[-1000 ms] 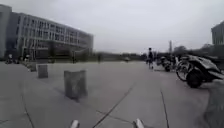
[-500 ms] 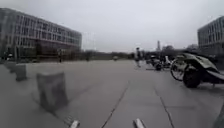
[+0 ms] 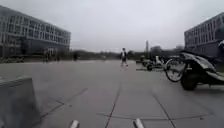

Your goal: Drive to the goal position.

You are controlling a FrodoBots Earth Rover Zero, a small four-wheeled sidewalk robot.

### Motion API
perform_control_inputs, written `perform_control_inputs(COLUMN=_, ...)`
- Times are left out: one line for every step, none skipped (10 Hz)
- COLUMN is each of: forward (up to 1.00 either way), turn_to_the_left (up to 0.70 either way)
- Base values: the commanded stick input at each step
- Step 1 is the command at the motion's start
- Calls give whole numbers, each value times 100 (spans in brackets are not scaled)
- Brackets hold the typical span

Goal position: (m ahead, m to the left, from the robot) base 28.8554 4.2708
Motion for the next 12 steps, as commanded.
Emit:
perform_control_inputs(forward=85, turn_to_the_left=-4)
perform_control_inputs(forward=85, turn_to_the_left=-4)
perform_control_inputs(forward=85, turn_to_the_left=-4)
perform_control_inputs(forward=85, turn_to_the_left=-4)
perform_control_inputs(forward=85, turn_to_the_left=-4)
perform_control_inputs(forward=85, turn_to_the_left=-4)
perform_control_inputs(forward=85, turn_to_the_left=-4)
perform_control_inputs(forward=85, turn_to_the_left=-4)
perform_control_inputs(forward=85, turn_to_the_left=-4)
perform_control_inputs(forward=85, turn_to_the_left=-4)
perform_control_inputs(forward=85, turn_to_the_left=-4)
perform_control_inputs(forward=85, turn_to_the_left=-4)
